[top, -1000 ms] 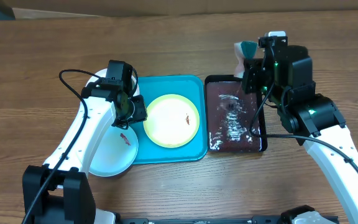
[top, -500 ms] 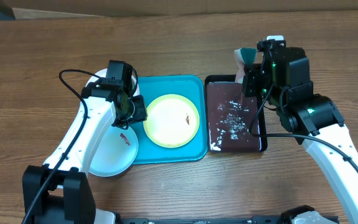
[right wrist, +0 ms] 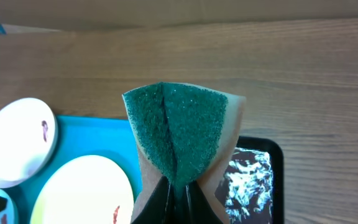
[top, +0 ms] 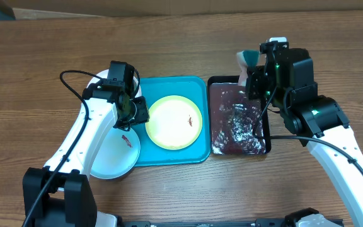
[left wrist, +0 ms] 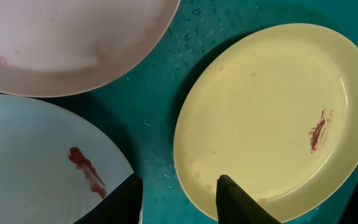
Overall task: Clean dirty plates on tray and stack at the side
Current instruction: 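Grasp the green sponge with the right gripper and lift it, then carry the sponge with the right gripper over the yellow plate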
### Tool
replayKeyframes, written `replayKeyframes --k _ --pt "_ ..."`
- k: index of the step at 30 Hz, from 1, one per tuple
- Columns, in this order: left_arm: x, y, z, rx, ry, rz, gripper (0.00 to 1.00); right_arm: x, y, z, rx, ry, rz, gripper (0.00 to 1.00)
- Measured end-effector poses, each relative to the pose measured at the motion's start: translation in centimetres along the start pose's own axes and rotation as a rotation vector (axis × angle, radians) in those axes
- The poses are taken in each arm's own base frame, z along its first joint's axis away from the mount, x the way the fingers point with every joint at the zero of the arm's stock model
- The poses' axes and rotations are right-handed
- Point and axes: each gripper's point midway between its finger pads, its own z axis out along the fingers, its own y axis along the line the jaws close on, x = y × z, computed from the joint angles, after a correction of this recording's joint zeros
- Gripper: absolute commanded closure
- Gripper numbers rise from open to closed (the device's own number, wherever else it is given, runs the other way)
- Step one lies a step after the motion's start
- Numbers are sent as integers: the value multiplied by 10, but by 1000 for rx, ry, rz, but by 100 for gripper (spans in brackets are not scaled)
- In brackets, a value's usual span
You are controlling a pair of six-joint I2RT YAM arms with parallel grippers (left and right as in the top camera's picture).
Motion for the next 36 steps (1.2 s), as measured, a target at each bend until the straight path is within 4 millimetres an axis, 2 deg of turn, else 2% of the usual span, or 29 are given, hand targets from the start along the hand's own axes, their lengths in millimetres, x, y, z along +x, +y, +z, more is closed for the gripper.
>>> replayKeyframes --k 4,16,20,26,31,36 --pt "0 0 0 0 0 0 59 -1 1 3 -5 -3 0 96" --pt "0 0 0 0 0 0 59 20 -8 11 33 85 28 96" --pt "-1 0 0 1 -3 0 59 24 -3 10 2 105 39 96" --pt "-2 -1 0 3 -7 0 66 32 -3 10 6 135 39 96" --pt "-4 -1 3 8 -19 1 68 48 -7 15 25 205 49 96" --pt "2 2 13 5 -10 -2 67 72 -13 35 50 301 54 96"
